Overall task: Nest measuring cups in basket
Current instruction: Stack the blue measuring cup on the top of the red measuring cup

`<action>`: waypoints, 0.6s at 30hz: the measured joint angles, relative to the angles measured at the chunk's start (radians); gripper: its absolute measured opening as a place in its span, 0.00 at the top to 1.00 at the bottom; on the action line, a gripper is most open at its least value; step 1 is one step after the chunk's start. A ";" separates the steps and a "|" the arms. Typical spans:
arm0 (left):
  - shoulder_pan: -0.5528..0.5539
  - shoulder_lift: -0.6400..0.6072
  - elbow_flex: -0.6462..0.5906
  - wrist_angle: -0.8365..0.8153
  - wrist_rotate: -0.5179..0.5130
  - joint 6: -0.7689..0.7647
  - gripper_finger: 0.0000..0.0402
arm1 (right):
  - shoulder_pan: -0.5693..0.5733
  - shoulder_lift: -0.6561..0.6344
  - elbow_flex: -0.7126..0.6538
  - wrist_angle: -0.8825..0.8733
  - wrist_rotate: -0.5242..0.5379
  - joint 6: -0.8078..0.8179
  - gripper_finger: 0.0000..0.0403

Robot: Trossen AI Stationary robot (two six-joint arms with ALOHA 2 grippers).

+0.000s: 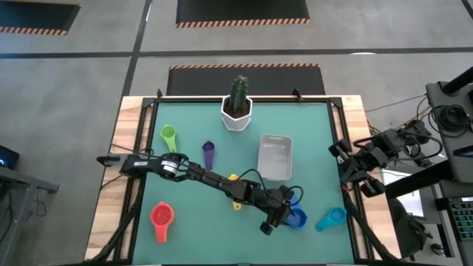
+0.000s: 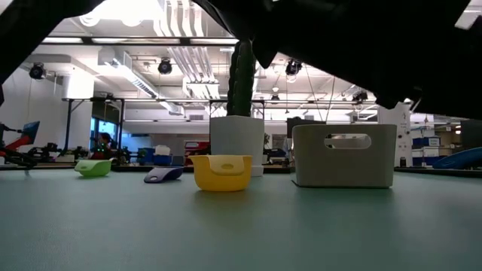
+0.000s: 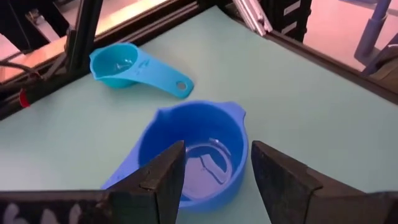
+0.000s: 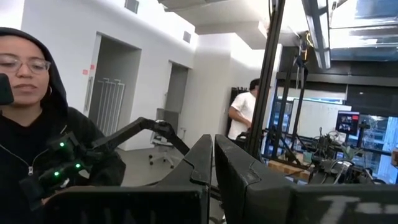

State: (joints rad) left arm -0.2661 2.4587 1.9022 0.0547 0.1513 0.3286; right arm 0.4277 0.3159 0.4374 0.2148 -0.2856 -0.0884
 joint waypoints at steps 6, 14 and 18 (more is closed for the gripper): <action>0.000 0.004 0.000 -0.004 0.020 -0.004 0.59 | 0.000 0.000 0.000 -0.001 0.002 -0.001 0.98; 0.000 0.025 0.000 -0.012 0.027 -0.010 0.61 | 0.000 0.000 0.000 -0.001 0.002 -0.001 0.98; 0.000 0.034 0.000 -0.021 0.026 -0.031 0.63 | 0.000 0.000 0.000 -0.001 0.002 -0.001 0.98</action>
State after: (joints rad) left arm -0.2657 2.4924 1.9018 0.0342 0.1776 0.2978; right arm 0.4274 0.3161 0.4374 0.2134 -0.2832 -0.0895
